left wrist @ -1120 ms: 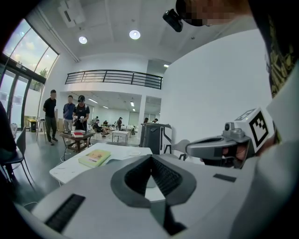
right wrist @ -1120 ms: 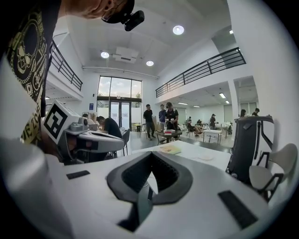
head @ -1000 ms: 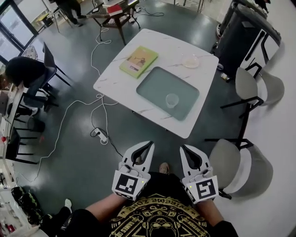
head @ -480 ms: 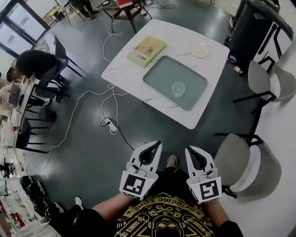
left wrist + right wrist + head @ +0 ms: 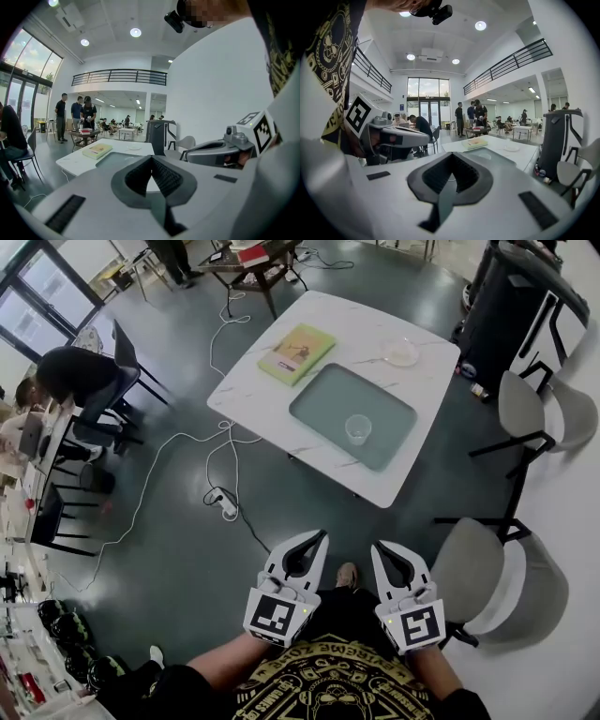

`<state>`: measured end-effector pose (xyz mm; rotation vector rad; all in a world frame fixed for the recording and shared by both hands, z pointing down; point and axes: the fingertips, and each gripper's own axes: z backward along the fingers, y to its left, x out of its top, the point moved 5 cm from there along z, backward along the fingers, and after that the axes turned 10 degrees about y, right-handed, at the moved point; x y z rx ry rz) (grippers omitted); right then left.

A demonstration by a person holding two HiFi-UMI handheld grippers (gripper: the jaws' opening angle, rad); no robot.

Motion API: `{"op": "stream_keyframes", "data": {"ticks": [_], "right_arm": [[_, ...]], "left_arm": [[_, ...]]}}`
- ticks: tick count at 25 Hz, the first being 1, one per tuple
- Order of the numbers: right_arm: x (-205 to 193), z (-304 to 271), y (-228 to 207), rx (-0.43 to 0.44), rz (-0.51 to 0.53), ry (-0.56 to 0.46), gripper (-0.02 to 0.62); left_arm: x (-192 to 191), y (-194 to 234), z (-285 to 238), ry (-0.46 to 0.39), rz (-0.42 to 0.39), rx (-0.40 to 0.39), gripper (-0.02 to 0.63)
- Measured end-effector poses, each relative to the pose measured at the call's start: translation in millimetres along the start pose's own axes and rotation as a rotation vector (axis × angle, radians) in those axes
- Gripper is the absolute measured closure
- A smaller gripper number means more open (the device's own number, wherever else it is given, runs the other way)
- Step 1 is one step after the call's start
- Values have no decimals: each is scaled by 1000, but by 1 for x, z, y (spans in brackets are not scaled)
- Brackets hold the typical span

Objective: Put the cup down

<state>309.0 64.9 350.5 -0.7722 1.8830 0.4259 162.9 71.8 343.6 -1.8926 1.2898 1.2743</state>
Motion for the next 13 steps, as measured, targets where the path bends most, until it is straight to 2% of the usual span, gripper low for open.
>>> {"op": "stream_keyframes", "data": {"ticks": [13], "right_arm": [[2,-8,6,-15,17,-15,592]], "left_arm": [[-5,9,8,1,25,13,603]]}}
